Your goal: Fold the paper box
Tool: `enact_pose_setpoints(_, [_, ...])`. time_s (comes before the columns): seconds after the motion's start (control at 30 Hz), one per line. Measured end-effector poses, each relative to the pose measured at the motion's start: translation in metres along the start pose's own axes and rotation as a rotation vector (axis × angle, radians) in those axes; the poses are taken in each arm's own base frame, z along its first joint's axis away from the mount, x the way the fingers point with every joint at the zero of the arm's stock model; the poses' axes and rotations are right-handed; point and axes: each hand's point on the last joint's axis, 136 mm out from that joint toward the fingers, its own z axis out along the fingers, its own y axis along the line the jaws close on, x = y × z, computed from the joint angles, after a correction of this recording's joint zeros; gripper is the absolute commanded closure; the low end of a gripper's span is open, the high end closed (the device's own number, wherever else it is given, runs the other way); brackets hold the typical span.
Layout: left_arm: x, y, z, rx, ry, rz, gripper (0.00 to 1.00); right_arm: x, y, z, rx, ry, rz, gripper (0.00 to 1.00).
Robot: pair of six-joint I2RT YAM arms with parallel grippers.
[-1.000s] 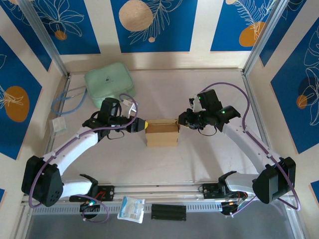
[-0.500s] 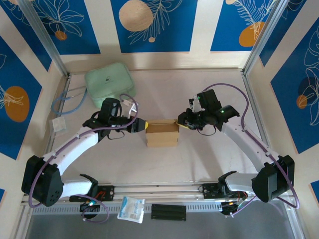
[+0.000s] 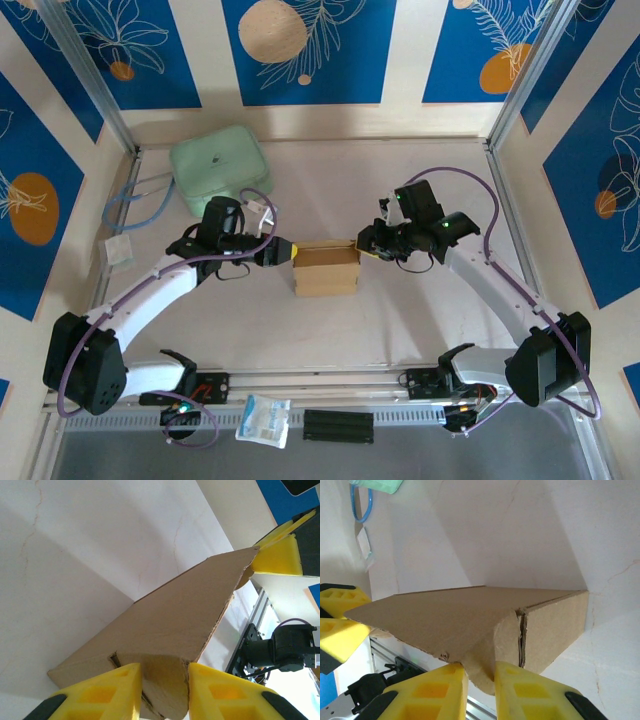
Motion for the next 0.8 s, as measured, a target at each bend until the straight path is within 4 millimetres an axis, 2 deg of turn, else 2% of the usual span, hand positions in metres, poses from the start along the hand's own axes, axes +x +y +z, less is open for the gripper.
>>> enact_pose_setpoints(0.53, [0.003,0.000,0.005,0.003,0.020,-0.006,0.71,0.004,-0.001,0.002,0.007,0.008,-0.009,0.79])
enact_pose_setpoints(0.8, [0.011,0.007,0.008,-0.026,0.049,-0.011,0.66,0.006,-0.006,0.008,0.004,0.014,-0.018,0.79])
